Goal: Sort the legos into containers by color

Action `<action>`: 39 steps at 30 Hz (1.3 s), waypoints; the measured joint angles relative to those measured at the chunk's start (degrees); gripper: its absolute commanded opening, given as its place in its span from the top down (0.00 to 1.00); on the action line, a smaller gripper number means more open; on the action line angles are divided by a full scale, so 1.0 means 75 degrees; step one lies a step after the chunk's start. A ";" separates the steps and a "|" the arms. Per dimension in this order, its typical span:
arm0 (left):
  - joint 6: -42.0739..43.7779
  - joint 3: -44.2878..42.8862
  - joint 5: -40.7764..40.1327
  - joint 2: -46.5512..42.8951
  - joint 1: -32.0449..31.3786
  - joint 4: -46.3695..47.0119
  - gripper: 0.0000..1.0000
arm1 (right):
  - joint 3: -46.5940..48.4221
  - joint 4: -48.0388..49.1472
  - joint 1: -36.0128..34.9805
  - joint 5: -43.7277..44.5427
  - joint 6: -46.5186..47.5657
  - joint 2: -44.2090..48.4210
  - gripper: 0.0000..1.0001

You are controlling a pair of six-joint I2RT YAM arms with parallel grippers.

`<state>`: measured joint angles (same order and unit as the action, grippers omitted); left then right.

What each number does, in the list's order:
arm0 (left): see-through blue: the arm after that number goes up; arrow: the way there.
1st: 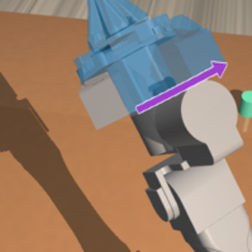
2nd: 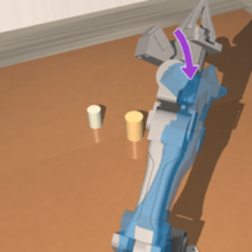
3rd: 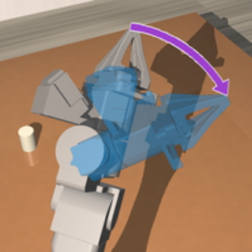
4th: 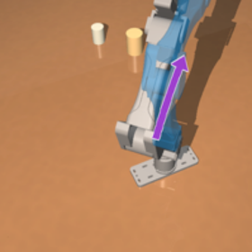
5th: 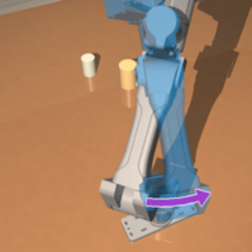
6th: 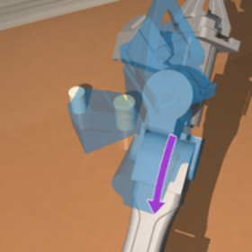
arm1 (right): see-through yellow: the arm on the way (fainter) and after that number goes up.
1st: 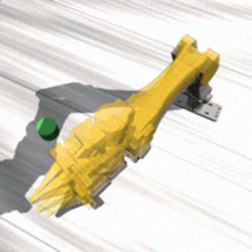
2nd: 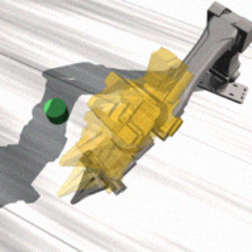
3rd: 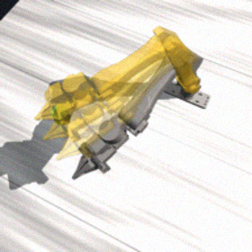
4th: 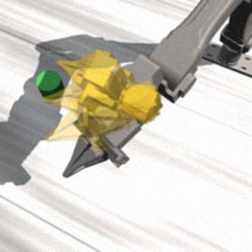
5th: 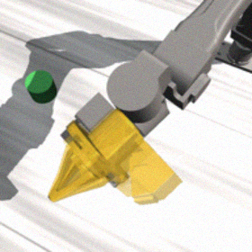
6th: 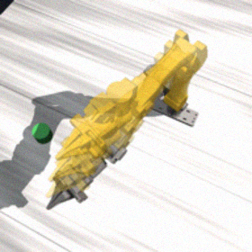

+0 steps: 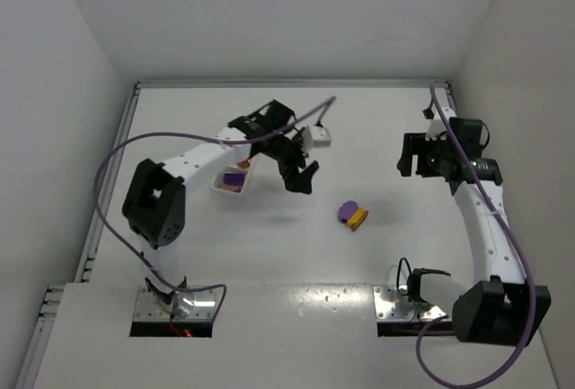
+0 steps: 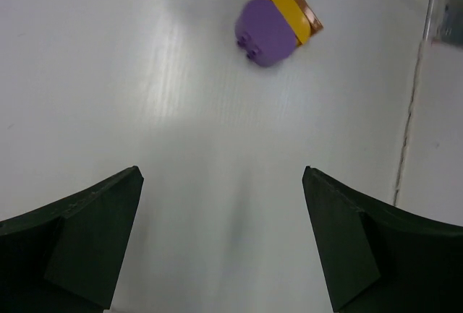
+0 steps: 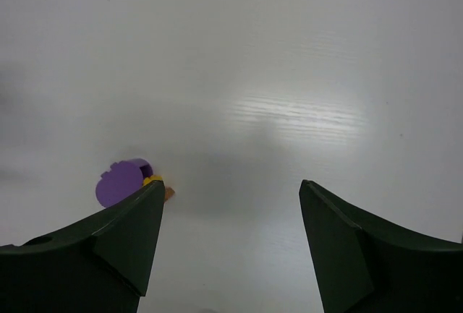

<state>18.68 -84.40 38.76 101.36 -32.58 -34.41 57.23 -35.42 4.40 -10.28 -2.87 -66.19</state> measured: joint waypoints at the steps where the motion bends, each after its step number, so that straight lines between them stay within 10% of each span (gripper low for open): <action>1: 0.0347 -0.0166 -0.0096 0.0265 -0.0309 -0.0187 0.00 | -0.0163 -0.0041 0.0236 -0.0003 0.0020 0.0248 0.24; 10: 0.2503 -0.1139 -0.0597 0.1985 -0.1868 -0.0536 0.00 | -0.0729 -0.0233 0.1845 -0.0306 0.0160 0.1102 0.23; 39: 0.4549 -0.1402 -0.0323 0.3293 -0.2285 0.0778 0.00 | -0.0755 -0.0973 0.4610 -0.3984 0.0396 -0.0385 0.23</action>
<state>52.80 -94.91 36.34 126.06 -49.71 -28.58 51.57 -42.72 38.98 -40.16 0.10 -69.08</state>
